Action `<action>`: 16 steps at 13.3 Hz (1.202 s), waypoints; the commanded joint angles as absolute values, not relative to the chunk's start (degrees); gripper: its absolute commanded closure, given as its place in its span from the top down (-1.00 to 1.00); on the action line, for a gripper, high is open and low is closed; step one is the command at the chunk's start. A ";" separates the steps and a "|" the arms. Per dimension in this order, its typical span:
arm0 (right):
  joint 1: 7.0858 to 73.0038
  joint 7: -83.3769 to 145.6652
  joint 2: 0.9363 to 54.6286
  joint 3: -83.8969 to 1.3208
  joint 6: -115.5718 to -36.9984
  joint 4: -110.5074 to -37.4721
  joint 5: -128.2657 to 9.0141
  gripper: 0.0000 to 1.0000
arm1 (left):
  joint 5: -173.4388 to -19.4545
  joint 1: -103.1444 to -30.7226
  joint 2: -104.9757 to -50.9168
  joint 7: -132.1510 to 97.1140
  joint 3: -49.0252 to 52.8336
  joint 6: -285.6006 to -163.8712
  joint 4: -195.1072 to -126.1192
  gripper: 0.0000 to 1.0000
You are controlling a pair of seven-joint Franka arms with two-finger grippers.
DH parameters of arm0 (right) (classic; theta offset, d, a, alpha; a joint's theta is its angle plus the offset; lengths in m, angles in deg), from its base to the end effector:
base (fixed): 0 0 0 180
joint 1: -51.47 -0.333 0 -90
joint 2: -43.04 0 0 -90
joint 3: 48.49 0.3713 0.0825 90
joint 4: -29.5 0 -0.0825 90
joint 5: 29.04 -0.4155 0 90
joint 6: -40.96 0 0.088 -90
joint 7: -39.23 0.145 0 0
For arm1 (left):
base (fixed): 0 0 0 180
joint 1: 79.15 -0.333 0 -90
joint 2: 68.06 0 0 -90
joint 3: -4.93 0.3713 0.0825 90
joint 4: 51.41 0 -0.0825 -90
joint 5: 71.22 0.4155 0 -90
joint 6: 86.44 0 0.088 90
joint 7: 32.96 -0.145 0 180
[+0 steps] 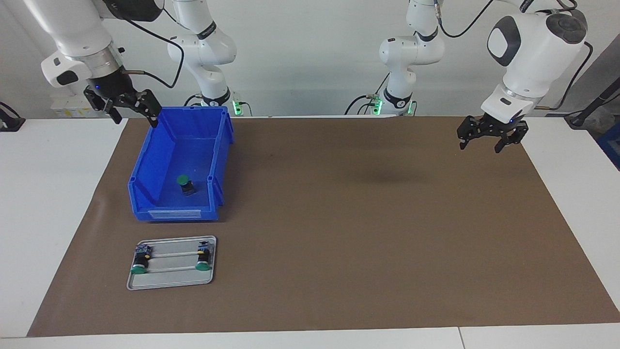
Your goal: Place and press button with both arms
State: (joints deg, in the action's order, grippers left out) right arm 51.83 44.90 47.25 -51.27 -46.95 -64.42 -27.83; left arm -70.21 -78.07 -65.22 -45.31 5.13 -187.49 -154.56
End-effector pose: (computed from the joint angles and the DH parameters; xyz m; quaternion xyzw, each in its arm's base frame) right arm 0.5525 -0.0345 0.6462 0.9969 -0.0769 -0.0156 0.0091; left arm 0.5774 -0.0066 0.5709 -0.9931 0.1168 -0.0056 0.0092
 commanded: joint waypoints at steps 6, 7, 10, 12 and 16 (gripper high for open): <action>50.59 45.47 48.39 -50.25 -47.10 -67.00 -26.57 0.98 | -69.29 -78.01 -63.49 -44.83 5.28 -188.13 -156.53 1.00; 50.68 44.69 48.40 -50.25 -47.10 -67.09 -26.84 0.98 | -69.38 -78.01 -63.49 -44.83 5.20 -188.13 -156.53 1.00; 51.03 41.17 48.31 -50.25 -47.89 -66.83 -27.19 0.98 | -69.38 -78.01 -63.49 -44.83 5.28 -188.13 -156.53 1.00; 51.12 41.16 48.13 -50.25 -47.20 -66.39 -27.28 0.98 | -69.38 -78.01 -63.49 -44.83 5.20 -188.13 -156.53 1.00; 51.29 41.78 48.13 -50.33 -47.63 -65.86 -27.45 0.98 | -69.29 -78.01 -63.49 -44.83 5.28 -188.13 -156.53 1.00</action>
